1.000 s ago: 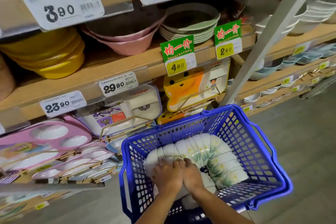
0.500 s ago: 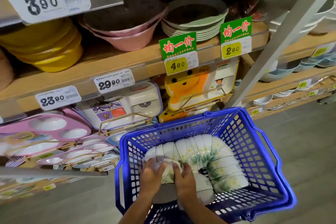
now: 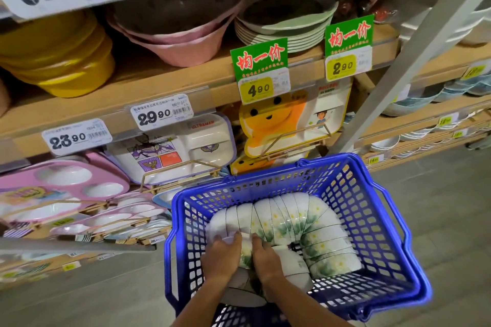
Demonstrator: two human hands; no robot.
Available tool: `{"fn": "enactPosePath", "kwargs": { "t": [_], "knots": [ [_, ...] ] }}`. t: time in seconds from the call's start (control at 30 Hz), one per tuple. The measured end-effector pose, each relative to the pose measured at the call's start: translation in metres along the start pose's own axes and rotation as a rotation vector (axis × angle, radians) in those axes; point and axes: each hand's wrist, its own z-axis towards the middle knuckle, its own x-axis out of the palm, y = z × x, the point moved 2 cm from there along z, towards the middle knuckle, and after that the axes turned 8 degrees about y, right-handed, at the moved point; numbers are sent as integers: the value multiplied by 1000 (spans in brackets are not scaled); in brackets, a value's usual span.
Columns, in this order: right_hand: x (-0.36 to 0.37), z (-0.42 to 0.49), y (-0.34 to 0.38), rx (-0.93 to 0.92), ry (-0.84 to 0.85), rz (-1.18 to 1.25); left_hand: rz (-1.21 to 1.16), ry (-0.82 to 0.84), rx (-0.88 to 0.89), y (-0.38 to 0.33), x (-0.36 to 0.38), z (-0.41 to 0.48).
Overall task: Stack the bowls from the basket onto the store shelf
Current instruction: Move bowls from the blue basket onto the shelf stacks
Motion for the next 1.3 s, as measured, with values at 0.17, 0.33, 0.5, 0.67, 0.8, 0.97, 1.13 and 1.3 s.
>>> {"fn": "enactPosePath", "kwargs": {
  "t": [0.17,0.33,0.5,0.67,0.8,0.97,1.13,1.3],
  "knots": [
    [-6,-10,9,-26,-28,-9,-5,-24,32,-7,-8,-10],
    [-26,-22,34,-115,-56,9,-55,-57,114,-33,-26,-31],
    [-56,-40,61,-175,-49,103,-178,-144,251,-64,-49,-61],
    [-97,-71,84,-178,123,525,-648,-230,470,-83,-74,-101],
    [-135,-103,105,-324,343,683,-892,-194,622,-100,-97,-126],
    [-157,-145,130,-450,407,703,-1068,297,608,-120,-102,-158],
    [-170,-190,148,-557,355,635,-1128,360,755,-131,-119,-199],
    [-169,-248,151,-883,54,397,-1179,487,681,-132,-125,-223]
  ]
}}
